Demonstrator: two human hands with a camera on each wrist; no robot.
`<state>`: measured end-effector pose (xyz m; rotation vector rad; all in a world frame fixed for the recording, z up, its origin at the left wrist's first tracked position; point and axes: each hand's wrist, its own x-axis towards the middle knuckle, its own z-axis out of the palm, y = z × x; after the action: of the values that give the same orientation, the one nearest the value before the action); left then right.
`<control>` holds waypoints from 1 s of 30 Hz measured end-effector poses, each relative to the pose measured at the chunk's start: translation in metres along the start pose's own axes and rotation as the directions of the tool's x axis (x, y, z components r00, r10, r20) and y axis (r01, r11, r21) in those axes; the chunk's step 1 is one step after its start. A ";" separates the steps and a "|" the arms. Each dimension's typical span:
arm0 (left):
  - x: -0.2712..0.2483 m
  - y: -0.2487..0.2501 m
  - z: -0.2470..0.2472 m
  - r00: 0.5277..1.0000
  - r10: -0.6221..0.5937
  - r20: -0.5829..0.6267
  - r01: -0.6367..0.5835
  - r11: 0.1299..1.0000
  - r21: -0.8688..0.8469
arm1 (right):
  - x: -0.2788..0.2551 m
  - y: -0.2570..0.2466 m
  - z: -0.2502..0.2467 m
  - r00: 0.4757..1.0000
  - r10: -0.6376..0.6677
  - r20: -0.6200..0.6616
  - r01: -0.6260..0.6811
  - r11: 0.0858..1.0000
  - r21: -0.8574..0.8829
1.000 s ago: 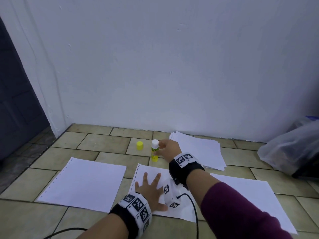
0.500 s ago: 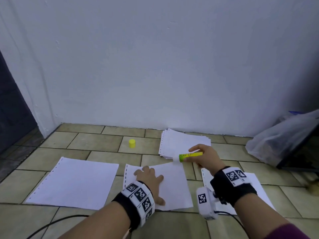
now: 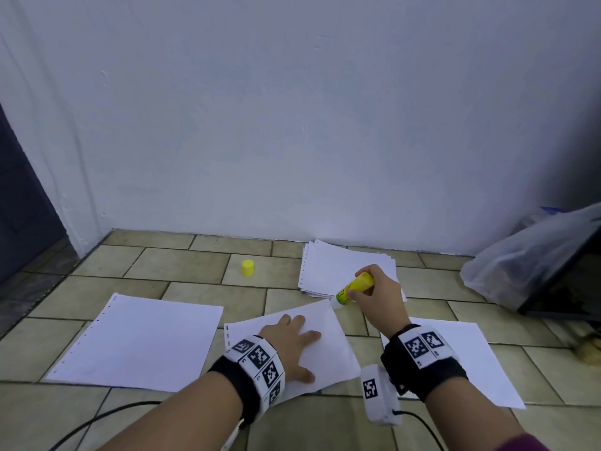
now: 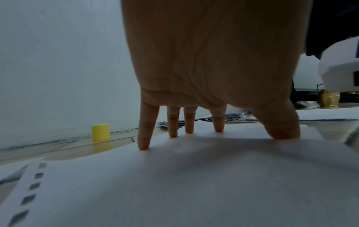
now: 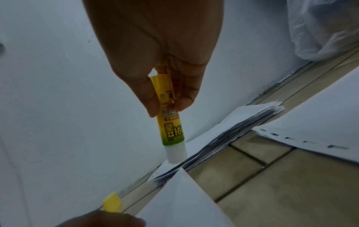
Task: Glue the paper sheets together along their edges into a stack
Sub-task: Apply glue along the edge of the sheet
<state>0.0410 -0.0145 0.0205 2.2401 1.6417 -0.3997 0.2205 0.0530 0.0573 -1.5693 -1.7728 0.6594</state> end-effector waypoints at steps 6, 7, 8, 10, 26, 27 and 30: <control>-0.001 0.000 -0.001 1.000 0.006 0.025 -0.007 0.999 0.034 | 0.002 -0.009 0.015 0.995 -0.047 0.087 0.054 0.996 -0.073; -0.001 0.000 -0.001 1.000 0.007 0.024 -0.008 0.999 0.038 | 0.003 -0.010 0.018 0.993 -0.047 0.111 0.058 0.994 -0.096; -0.002 0.001 -0.002 1.000 0.006 0.026 -0.007 0.999 0.042 | 0.003 -0.011 0.020 0.990 -0.045 0.130 0.061 0.991 -0.116; -0.002 0.001 -0.002 0.999 0.003 0.035 -0.005 0.999 0.047 | 0.004 -0.012 0.023 0.985 -0.037 0.169 0.064 0.985 -0.158; 0.003 -0.003 -0.010 0.993 0.012 0.121 -0.025 0.994 0.104 | -0.035 -0.018 -0.028 0.854 0.030 0.519 0.226 0.877 -0.424; 0.003 -0.003 -0.012 0.993 0.017 0.121 -0.032 0.992 0.124 | -0.038 -0.018 -0.030 0.841 0.030 0.540 0.251 0.863 -0.439; 0.000 -0.005 -0.017 0.987 0.018 0.159 -0.042 0.988 0.147 | -0.041 -0.017 -0.037 0.815 0.025 0.578 0.292 0.845 -0.449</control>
<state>0.0373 -0.0058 0.0358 2.2710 1.5413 -0.6948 0.2395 0.0077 0.0873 -1.6600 -2.6774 0.6473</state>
